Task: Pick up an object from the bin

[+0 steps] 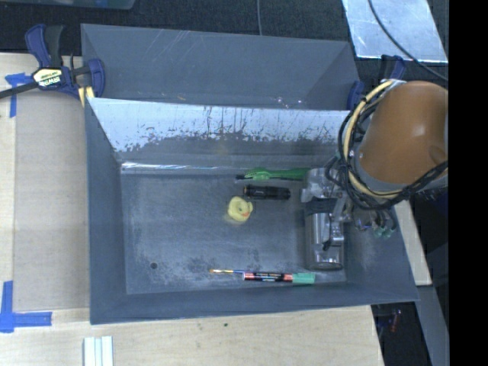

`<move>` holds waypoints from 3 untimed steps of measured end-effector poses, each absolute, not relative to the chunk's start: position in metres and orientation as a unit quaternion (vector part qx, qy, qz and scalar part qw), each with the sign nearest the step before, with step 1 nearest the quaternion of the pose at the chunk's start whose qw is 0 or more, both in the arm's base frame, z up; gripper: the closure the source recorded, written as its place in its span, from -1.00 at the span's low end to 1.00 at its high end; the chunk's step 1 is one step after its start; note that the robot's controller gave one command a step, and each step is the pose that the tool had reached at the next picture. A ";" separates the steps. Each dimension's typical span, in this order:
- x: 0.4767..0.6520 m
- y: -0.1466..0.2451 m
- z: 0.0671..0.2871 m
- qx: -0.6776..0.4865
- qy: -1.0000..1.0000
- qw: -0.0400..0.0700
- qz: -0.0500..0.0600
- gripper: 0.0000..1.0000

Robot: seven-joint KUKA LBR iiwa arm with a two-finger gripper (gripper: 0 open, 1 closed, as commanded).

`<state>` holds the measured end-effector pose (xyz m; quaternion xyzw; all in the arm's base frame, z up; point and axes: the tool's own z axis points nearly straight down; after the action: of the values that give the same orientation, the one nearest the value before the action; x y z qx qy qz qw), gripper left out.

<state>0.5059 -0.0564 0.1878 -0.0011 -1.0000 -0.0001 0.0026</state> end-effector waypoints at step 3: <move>0.519 -0.124 0.144 0.254 -0.967 -0.006 0.002 -1.00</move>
Offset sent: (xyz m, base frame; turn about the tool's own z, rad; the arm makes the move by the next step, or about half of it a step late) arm 0.0190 -0.0764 -0.1178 -0.4009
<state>0.5195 -0.1244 0.1441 0.2539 -0.9672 0.0021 -0.0064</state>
